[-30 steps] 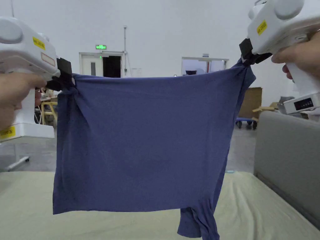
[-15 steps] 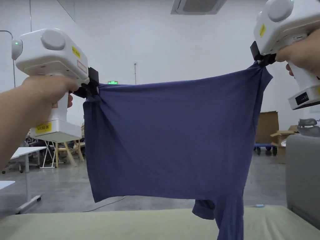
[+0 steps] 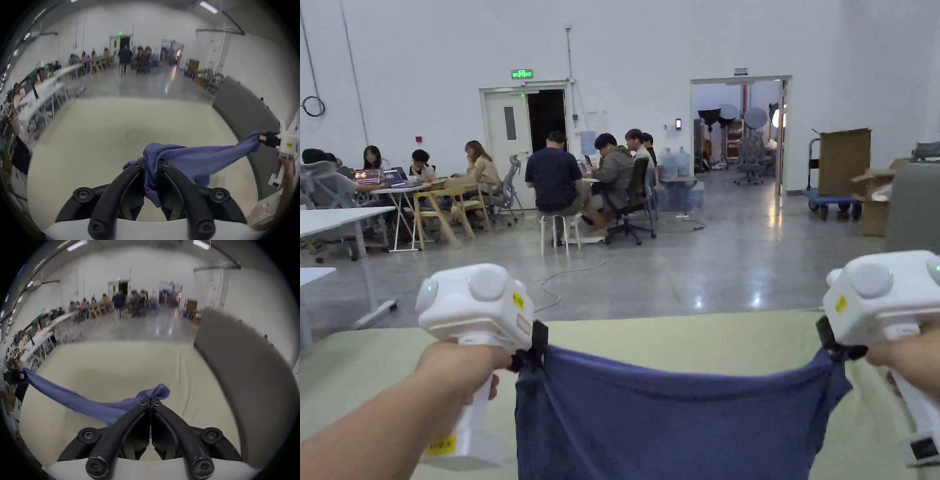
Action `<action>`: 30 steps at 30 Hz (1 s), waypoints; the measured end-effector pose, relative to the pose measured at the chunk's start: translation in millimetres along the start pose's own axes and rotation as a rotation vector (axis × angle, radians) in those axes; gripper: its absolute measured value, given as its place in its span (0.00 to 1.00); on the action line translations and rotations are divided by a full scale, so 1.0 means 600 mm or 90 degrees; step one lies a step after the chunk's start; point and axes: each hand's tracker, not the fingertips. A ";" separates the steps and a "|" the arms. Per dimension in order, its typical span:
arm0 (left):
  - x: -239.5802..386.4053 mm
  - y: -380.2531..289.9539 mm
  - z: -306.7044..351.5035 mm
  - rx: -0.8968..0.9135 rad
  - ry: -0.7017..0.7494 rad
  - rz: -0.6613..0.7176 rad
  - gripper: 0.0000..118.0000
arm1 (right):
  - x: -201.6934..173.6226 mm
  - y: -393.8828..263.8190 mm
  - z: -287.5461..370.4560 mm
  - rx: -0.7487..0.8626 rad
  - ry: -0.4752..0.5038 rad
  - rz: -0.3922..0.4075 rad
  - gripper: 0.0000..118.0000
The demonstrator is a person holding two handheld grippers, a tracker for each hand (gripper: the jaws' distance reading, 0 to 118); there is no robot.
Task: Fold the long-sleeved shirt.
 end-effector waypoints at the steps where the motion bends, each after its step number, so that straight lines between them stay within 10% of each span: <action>1: -0.007 -0.025 -0.026 -0.024 0.000 0.006 0.09 | -0.004 -0.032 -0.029 -0.026 0.002 0.001 0.00; 7: -0.069 -0.172 -0.083 -0.118 -0.003 -0.007 0.09 | 0.007 -0.183 -0.113 -0.099 0.050 0.054 0.00; 19: -0.106 -0.508 0.231 -0.173 -0.067 -0.021 0.09 | 0.038 -0.517 0.298 -0.081 0.131 0.122 0.00; 30: -0.078 -0.766 0.362 -0.232 -0.081 -0.080 0.09 | 0.048 -0.780 0.398 -0.155 0.120 0.154 0.00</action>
